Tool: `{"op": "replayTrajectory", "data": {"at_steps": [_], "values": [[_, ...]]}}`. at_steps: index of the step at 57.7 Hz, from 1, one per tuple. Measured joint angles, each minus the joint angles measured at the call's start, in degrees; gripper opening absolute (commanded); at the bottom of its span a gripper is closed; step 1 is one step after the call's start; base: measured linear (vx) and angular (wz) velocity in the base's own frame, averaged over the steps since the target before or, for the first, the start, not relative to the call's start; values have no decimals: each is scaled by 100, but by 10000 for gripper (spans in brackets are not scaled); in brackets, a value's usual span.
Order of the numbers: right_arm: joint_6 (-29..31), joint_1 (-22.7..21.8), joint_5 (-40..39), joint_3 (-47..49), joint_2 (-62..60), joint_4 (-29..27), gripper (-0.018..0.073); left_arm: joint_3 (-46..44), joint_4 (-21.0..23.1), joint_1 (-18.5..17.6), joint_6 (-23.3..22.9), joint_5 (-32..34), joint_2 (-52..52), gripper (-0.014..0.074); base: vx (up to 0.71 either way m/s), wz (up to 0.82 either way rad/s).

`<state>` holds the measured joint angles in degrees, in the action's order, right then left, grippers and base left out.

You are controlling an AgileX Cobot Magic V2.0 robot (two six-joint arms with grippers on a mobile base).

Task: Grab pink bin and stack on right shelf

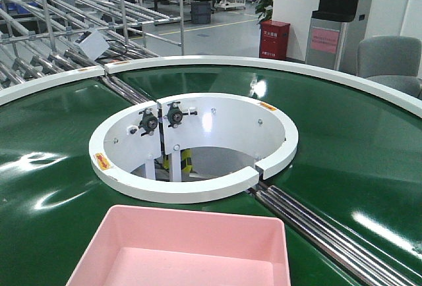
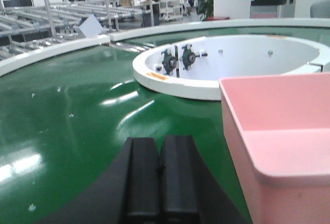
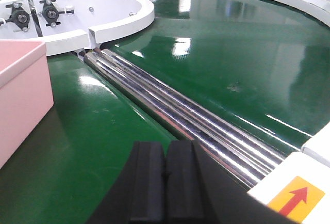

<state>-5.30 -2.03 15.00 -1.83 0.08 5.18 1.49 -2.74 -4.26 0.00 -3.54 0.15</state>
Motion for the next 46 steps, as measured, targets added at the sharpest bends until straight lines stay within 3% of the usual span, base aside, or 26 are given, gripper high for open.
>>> {"op": "replayTrajectory", "data": {"at_steps": [14,33,46], "values": [[0,0,-80,0,0,5,-12,0,-2,0,0,636,0,-1,0,0],[-8,0,-1597,24,0,-1,-12,-29,-6,0,0,932,0,-1,0,0],[-39,0,-798,1549,781,-94,-12,-1840,-13,0,0,91,629,-1,0,0]]}}
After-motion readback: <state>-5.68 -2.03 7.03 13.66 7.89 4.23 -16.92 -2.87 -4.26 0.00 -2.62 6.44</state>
